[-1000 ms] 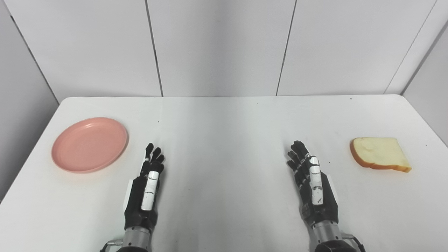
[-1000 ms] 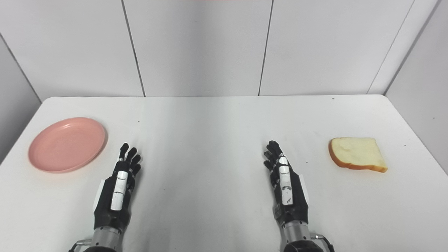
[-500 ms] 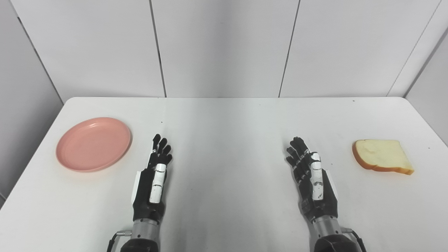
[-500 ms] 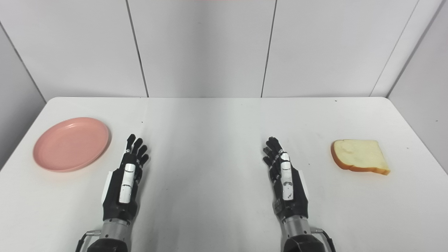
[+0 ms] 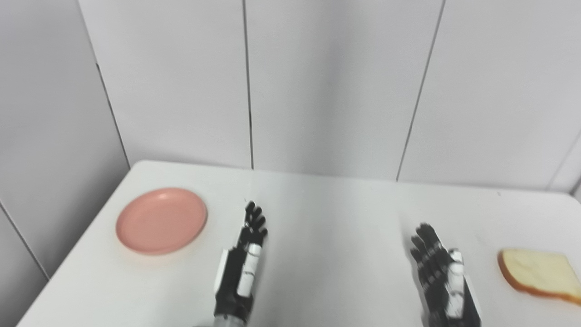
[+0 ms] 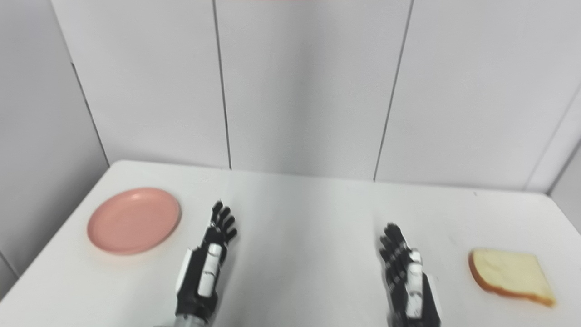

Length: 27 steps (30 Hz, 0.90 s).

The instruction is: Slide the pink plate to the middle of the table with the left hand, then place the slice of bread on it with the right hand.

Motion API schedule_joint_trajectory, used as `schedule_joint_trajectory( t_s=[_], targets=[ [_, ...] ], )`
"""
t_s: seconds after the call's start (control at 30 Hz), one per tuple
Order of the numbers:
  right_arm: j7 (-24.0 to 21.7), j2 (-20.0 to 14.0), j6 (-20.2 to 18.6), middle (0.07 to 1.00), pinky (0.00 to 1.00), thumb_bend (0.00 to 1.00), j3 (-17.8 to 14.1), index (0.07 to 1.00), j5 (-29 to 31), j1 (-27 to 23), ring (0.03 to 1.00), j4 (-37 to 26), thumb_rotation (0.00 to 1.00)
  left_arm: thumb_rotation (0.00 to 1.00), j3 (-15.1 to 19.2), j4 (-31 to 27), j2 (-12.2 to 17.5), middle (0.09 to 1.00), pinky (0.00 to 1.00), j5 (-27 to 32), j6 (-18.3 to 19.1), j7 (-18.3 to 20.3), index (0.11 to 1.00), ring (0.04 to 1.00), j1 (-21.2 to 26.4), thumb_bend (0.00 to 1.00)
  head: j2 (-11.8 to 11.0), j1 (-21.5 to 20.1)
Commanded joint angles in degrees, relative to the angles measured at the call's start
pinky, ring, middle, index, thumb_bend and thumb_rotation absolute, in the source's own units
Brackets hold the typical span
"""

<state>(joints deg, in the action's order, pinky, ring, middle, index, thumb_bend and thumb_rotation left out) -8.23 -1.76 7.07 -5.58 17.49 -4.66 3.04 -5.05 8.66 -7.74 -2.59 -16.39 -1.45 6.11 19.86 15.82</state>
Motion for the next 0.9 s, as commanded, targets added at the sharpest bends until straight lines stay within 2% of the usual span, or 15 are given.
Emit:
schedule_joint_trajectory(
  t_s=[0.0,0.13,0.33,0.6,0.7,0.8,0.87],
  targets=[
    [-1.38,-0.53,2.92,0.954,1.0,0.73,-1.04,0.909,0.48,4.32,0.965,8.54,1.0,0.93,-0.35,6.16,-0.55,1.0,0.94,-0.57,-2.59,-0.74,1.0,0.982,-3.08,0.6,-0.5,0.09],
    [-1.44,-0.27,3.32,0.959,1.0,0.74,-1.1,0.916,0.6,4.2,0.975,9.26,1.0,0.93,-0.22,7.34,-0.36,1.0,0.94,-0.9,-3.94,-0.78,1.0,0.971,-2.96,0.6,-1.03,-0.05],
    [-1.35,0.02,3.88,0.963,1.0,0.73,-0.66,0.904,0.25,4.5,0.981,8.86,1.0,0.93,0.21,7.55,-0.03,1.0,0.96,-0.86,-4.42,-0.64,1.0,0.976,-3.09,0.61,-0.52,-1.13],
    [-0.65,0.91,3.46,0.956,1.0,0.76,0.19,0.894,-0.49,5.3,0.972,7.17,1.0,0.9,1.28,5.34,0.12,0.991,0.96,1.88,-5.11,0.18,1.0,0.969,-3.54,0.63,-0.05,-3.09],
    [-0.07,1.35,3.14,0.95,1.0,0.77,0.35,0.886,-0.98,5.76,0.962,6.41,1.0,0.88,1.91,1.55,-0.09,0.988,0.96,4.49,-3.26,0.65,1.0,0.961,-3.45,0.66,0.51,-4.05],
    [0.02,1.66,3.27,0.938,1.0,0.78,0.54,0.874,-1.33,6.17,0.947,5.99,1.0,0.88,3.0,-3.25,0.39,0.971,0.96,4.96,-0.7,0.02,0.994,0.948,-1.86,0.74,0.81,-4.45],
    [0.06,1.83,3.38,0.935,1.0,0.79,0.63,0.873,-1.67,6.33,0.945,5.88,1.0,0.86,4.09,-5.38,0.89,0.94,0.94,5.84,0.87,0.01,0.96,0.924,-0.11,0.8,0.77,-4.66]
  ],
)
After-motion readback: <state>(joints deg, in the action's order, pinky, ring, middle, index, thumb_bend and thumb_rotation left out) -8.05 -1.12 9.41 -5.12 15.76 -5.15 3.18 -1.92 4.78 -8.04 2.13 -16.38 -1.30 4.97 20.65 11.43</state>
